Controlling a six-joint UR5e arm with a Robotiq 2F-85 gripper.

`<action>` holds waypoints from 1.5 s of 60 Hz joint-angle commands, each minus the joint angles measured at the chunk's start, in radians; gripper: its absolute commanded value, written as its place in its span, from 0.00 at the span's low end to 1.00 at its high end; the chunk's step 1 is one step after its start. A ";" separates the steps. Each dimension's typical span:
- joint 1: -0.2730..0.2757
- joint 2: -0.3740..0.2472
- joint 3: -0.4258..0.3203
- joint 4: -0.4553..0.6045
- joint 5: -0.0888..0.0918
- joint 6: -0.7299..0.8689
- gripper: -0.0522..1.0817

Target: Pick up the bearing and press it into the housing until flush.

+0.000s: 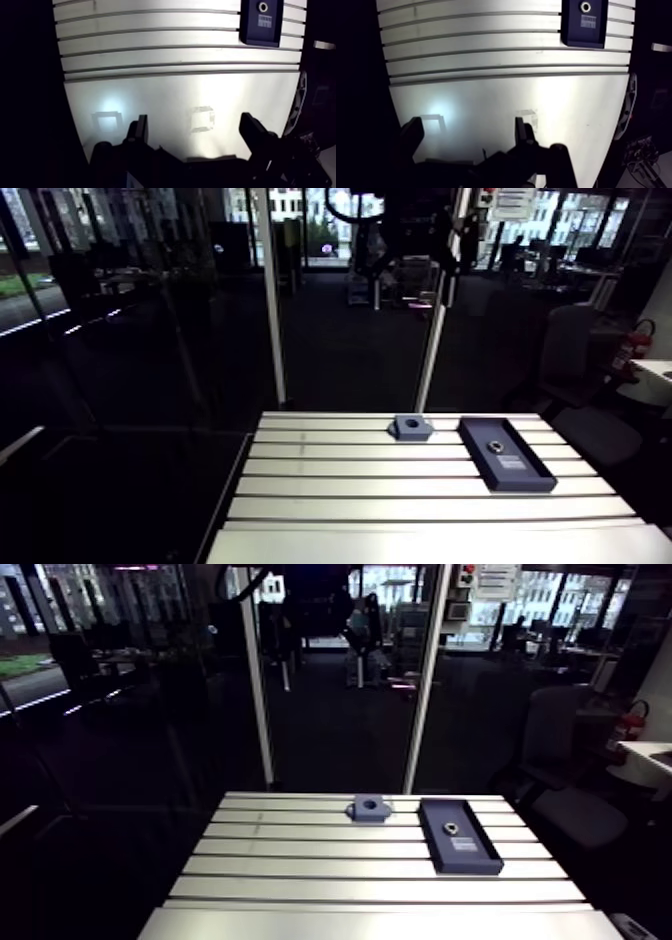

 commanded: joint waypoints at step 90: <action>-0.276 0.108 0.064 -0.265 -0.009 -0.305 0.05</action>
